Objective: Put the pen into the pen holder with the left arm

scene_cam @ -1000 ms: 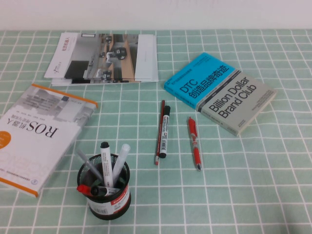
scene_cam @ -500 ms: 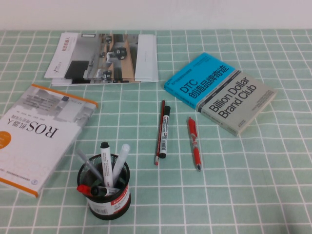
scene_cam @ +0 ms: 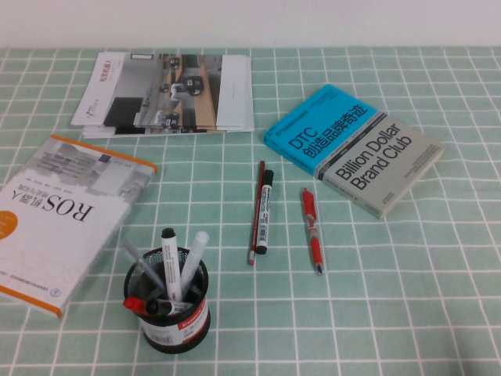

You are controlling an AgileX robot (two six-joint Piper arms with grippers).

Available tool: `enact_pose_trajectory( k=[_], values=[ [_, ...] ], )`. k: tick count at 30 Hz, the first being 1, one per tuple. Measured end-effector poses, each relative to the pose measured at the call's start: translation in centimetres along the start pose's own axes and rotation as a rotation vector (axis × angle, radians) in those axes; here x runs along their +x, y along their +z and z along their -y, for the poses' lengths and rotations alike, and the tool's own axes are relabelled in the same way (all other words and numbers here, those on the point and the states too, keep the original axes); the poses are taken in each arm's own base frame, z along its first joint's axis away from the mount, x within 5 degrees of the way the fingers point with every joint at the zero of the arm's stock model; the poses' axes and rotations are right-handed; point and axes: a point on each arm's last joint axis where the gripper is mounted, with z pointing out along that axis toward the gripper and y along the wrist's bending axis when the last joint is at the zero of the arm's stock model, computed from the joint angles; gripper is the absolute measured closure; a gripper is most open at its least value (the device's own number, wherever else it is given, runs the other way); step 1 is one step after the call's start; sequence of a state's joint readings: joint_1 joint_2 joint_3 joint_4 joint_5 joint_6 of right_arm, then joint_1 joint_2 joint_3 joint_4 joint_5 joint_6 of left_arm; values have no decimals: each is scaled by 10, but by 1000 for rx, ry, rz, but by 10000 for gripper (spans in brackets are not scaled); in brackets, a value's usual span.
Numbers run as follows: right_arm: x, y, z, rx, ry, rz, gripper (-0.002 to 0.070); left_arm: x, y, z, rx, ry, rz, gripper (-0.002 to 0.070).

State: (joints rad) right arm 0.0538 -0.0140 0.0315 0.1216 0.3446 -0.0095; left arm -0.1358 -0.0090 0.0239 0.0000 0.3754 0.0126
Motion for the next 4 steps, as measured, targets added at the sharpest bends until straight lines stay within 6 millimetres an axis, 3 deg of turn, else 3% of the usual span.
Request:
enact_pose_trajectory(
  k=[4],
  values=[
    [0,0,0,0,0,0,696,0,0,0,0,2,0,678]
  ],
)
